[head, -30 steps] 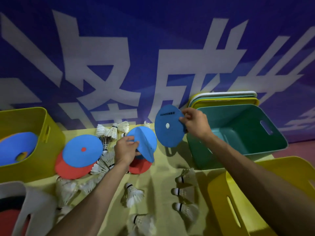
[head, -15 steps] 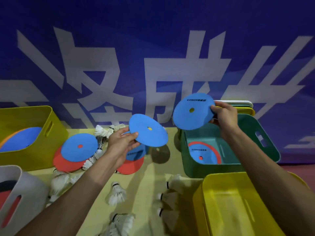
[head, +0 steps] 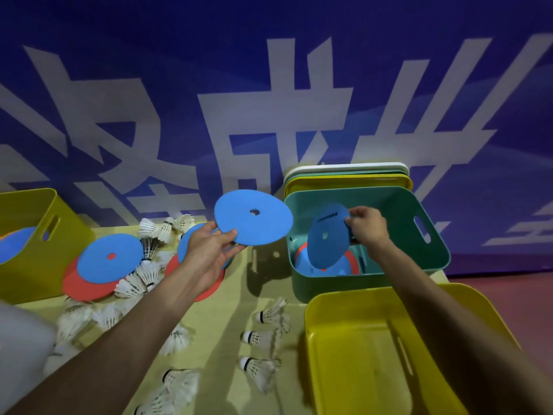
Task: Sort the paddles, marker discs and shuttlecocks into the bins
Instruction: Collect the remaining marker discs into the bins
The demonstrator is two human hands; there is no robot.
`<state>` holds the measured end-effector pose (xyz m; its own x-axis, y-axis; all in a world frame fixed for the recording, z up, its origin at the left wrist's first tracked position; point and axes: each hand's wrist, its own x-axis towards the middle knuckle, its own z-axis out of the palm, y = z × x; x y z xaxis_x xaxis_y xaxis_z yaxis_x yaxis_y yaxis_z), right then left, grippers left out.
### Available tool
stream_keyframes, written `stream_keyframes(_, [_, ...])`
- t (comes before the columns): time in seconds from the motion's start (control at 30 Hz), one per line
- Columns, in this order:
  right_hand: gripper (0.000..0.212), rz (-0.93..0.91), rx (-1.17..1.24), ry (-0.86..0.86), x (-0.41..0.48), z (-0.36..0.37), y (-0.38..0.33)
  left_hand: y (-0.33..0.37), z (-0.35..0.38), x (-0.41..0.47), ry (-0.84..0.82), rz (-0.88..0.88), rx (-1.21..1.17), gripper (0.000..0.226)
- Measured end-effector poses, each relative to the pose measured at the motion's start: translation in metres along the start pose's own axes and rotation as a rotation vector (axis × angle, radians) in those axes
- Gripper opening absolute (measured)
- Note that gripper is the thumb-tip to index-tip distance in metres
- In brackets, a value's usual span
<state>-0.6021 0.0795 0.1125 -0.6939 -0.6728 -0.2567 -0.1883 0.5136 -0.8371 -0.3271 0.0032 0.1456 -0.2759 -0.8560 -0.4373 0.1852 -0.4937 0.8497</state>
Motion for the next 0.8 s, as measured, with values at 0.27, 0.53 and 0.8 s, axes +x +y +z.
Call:
stream_keyframes(0.27, [0.019, 0.067, -0.201, -0.122, 0.017, 0.011, 0.019, -0.003, 0.009, -0.010, -0.015, 0.022, 0.038, 0.043])
stream_keyframes(0.53, [0.020, -0.022, -0.127, -0.223, 0.008, 0.002, 0.010, -0.009, 0.025, -0.013, -0.056, 0.048, 0.101, 0.044])
stream_keyframes(0.8, [0.031, -0.020, 0.307, -0.479, -0.029, 0.000, -0.025, -0.016, 0.045, -0.018, -0.139, 0.054, 0.165, 0.037])
